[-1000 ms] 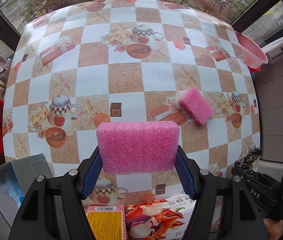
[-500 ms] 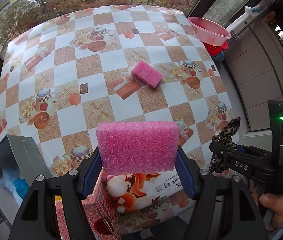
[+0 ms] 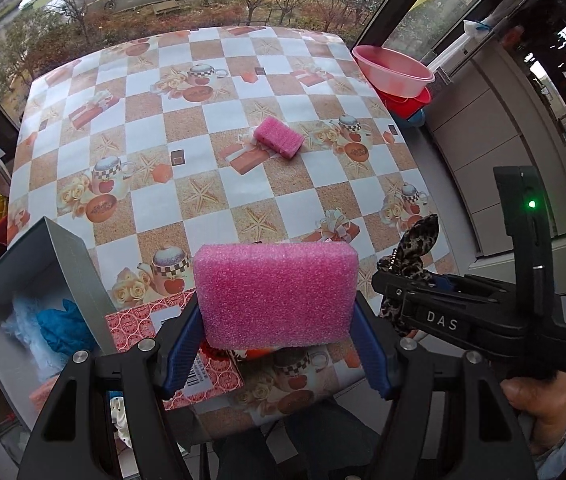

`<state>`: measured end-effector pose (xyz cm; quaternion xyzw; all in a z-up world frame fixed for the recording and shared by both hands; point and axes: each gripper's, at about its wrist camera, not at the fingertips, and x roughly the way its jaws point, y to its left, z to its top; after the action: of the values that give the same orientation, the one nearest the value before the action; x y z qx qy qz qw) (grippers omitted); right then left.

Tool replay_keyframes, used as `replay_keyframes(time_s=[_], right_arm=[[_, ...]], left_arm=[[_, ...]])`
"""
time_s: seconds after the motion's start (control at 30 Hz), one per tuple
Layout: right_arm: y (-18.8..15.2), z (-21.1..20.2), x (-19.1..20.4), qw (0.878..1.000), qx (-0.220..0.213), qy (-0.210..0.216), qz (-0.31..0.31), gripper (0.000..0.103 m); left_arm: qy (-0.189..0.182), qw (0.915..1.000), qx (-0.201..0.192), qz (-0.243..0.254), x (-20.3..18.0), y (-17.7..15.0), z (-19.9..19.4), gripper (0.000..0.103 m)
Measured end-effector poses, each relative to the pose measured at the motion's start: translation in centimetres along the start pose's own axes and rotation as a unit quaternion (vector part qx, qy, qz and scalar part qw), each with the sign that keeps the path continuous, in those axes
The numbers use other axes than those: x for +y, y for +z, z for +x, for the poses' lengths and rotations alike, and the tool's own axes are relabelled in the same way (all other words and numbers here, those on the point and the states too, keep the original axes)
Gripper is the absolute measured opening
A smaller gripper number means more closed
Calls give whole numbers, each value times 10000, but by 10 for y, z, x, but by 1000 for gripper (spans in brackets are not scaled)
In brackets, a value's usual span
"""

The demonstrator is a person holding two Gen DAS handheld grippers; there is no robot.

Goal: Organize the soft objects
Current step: 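Carry the pink sponge and leopard-print scrunchie over the white box with both tools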

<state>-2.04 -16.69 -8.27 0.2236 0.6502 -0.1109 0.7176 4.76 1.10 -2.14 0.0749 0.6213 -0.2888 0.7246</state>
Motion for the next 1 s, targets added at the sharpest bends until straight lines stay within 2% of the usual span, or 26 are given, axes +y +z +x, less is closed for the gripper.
replay_keyframes(time_s=[0.17,0.4,1.0], right_arm=[[-7,-11,21,9999,-64,64,-146,39],[-13,-25,55,9987,-164,118,-463,39],[-21,-43,145,9892,-251,238,-1425,39]], left_arm=[[68,9997,-233,-67,12,-10,-21,72],[123,9975,-546,-433,39,-21,-48,72],[386,9865,-856,-1341,115,-60,-75,72]])
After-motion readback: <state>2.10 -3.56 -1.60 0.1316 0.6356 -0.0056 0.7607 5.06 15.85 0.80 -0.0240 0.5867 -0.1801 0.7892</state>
